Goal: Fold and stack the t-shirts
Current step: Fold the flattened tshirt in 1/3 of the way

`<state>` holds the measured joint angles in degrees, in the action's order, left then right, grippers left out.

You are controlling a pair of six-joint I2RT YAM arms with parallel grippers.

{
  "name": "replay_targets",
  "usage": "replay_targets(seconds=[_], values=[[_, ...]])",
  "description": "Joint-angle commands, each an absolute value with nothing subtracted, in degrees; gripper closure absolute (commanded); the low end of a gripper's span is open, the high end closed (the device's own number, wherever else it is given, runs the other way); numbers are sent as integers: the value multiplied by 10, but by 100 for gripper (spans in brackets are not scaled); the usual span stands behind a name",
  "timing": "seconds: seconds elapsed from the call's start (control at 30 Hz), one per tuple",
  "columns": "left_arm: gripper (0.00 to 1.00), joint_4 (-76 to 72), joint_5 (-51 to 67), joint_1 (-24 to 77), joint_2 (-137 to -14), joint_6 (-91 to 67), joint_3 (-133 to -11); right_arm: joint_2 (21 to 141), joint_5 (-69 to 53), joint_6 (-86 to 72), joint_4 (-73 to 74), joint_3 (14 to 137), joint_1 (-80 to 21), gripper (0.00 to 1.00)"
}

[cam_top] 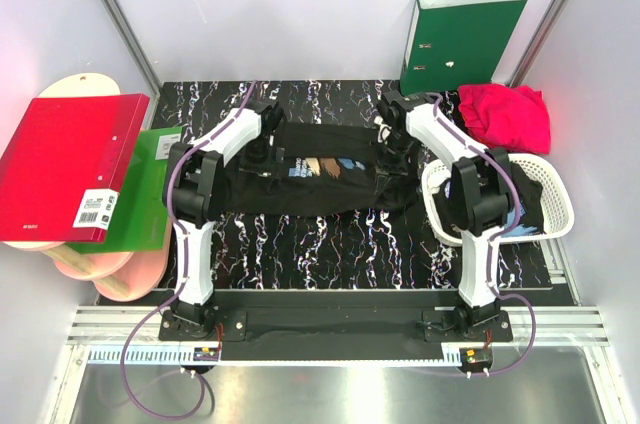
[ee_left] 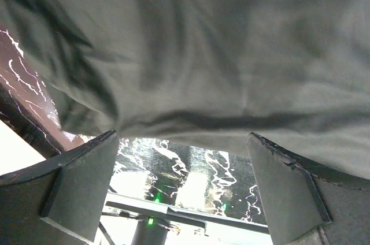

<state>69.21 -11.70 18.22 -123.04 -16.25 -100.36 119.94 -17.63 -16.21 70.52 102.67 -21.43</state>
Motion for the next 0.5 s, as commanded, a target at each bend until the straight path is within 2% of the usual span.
replay_targets(seconds=[0.0,0.03,0.07,0.1,0.13,0.17,0.2,0.23,0.3,0.47], values=[[1,701,-108,183,-1240,-152,-1036,1164,-193,-150,760,965,-227,100],[1,704,-108,183,-1241,-151,-1040,1165,-194,-149,764,954,-228,99],[1,705,-108,183,-1244,-150,-1041,1166,-199,-148,767,943,-228,82],[1,706,-108,183,-1245,-149,-1042,1167,-198,-145,769,930,-229,71],[1,707,-109,183,-1246,-149,-1043,1166,-196,-142,769,926,-228,62],[1,708,-109,183,-1246,-148,-1043,1165,-189,-140,769,924,-229,56],[1,709,-110,183,-1248,-148,-1044,1162,-182,-141,769,927,-229,44],[1,709,-110,183,-1249,-148,-1046,1157,-178,-141,771,931,-229,39],[1,710,-107,183,-1251,-149,-1048,1156,-164,-142,777,947,-229,34],[1,710,-95,183,-1269,-148,-1064,1175,-149,-139,778,938,-229,36]])
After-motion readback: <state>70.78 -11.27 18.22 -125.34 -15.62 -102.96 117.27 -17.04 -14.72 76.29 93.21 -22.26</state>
